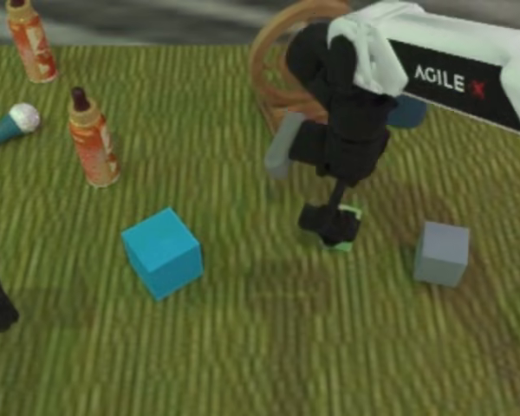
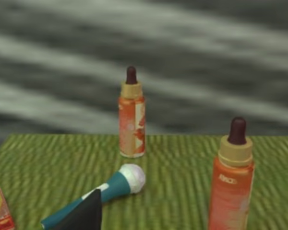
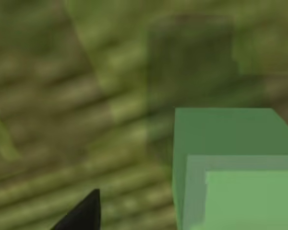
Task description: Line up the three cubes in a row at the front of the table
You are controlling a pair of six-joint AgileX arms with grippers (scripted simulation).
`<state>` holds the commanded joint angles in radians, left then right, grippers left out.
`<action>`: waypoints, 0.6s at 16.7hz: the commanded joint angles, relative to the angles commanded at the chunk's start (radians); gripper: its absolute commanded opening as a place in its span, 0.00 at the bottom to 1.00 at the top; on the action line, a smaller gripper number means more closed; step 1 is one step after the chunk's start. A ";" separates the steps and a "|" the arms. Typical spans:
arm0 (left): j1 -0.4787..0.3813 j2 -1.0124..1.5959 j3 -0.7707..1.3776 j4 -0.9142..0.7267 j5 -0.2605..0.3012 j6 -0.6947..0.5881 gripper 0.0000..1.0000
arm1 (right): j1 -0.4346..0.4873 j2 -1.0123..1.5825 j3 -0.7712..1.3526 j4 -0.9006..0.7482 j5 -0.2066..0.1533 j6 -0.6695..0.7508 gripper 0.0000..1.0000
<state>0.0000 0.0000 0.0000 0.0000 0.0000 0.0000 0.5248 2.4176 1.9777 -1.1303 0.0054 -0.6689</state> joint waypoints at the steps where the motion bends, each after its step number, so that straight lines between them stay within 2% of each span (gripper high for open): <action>1: 0.000 0.000 0.000 0.000 0.000 0.000 1.00 | 0.000 0.014 -0.027 0.046 0.000 0.001 1.00; 4: 0.000 0.000 0.000 0.000 0.000 0.000 1.00 | 0.001 0.050 -0.096 0.151 0.001 0.002 1.00; 9: 0.000 0.000 0.000 0.000 0.000 0.000 1.00 | 0.002 0.060 -0.111 0.170 0.001 0.002 1.00; 10: 0.000 0.000 0.000 0.000 0.000 0.000 1.00 | 0.002 0.060 -0.111 0.170 0.001 0.002 0.92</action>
<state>0.0000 0.0000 0.0000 0.0000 0.0000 0.0000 0.5268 2.4775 1.8669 -0.9602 0.0061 -0.6667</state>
